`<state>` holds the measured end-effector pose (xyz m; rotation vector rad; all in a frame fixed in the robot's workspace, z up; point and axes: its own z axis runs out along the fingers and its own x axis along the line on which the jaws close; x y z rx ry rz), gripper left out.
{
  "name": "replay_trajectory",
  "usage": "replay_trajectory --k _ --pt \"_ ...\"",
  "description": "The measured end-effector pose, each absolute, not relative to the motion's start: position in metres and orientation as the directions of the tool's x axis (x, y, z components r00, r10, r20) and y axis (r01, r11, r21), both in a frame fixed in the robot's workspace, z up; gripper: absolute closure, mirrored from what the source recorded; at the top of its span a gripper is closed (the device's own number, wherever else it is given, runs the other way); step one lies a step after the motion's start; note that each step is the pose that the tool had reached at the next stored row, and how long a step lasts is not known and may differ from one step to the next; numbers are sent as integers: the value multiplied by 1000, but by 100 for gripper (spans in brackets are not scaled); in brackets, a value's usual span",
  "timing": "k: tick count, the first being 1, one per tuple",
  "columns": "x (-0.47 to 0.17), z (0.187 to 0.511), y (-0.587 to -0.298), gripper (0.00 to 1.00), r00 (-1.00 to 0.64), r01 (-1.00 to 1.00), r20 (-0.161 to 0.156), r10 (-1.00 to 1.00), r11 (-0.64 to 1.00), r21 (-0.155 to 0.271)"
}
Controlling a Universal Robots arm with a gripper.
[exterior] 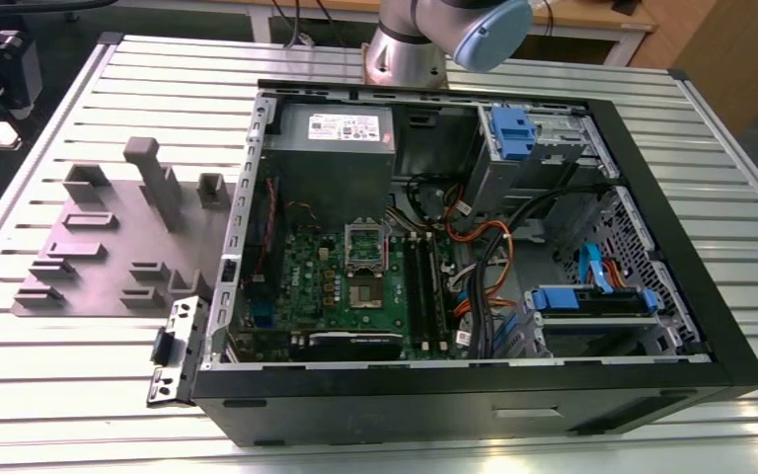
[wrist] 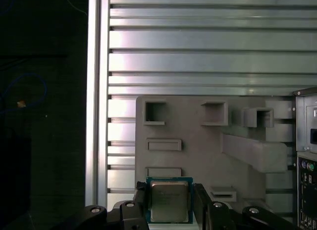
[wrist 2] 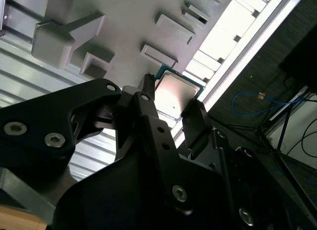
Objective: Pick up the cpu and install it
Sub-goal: 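Pick up the cpu and move it towards the insertion slot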
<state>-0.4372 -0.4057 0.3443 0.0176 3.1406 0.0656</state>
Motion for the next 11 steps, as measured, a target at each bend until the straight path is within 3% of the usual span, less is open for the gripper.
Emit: replay_trajectory --k 11 --pt "-437 347 -406 53 -1000 11 0 11 999 42"
